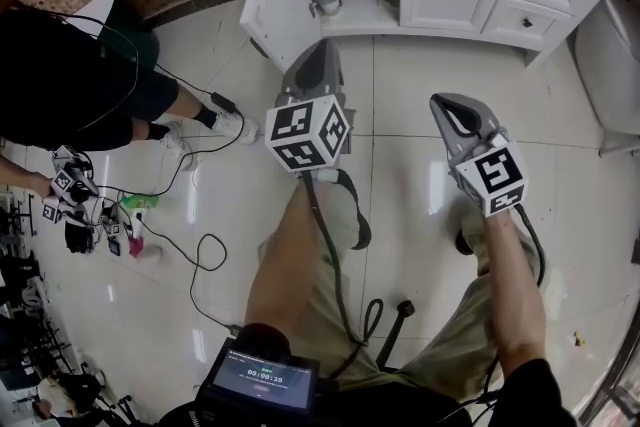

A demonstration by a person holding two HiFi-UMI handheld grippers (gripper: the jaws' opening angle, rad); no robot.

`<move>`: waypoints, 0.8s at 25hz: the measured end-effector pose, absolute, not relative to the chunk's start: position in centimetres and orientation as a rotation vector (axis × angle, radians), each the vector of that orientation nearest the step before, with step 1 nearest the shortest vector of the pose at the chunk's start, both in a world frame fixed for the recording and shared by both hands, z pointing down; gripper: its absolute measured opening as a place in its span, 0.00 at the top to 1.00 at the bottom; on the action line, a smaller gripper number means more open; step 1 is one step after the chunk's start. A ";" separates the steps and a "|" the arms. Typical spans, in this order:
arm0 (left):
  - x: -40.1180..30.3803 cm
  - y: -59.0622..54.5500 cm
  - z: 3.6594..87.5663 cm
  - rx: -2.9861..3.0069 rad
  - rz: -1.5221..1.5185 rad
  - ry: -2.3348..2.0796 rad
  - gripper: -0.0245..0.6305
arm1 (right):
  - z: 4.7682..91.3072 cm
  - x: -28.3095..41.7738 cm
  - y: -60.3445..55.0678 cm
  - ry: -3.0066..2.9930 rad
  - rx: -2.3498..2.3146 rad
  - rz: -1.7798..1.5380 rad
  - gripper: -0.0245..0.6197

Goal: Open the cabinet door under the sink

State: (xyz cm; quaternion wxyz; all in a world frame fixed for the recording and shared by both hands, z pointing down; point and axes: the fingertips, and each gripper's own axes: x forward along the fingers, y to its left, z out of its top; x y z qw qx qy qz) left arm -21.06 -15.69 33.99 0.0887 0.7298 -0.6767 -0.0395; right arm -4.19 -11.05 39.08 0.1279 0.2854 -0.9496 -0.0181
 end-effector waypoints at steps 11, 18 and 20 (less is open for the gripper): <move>-7.9 -14.8 34.4 2.533 0.076 -1.731 0.94 | 36.9 1.3 -12.8 -2.826 1.004 0.043 0.97; -5.0 -14.0 35.3 2.621 0.096 -1.545 0.94 | 36.3 1.4 -13.0 -2.840 1.022 0.057 0.97; -5.0 -14.0 35.6 2.617 0.095 -1.539 0.94 | 36.4 1.1 -12.9 -2.845 1.006 0.052 0.97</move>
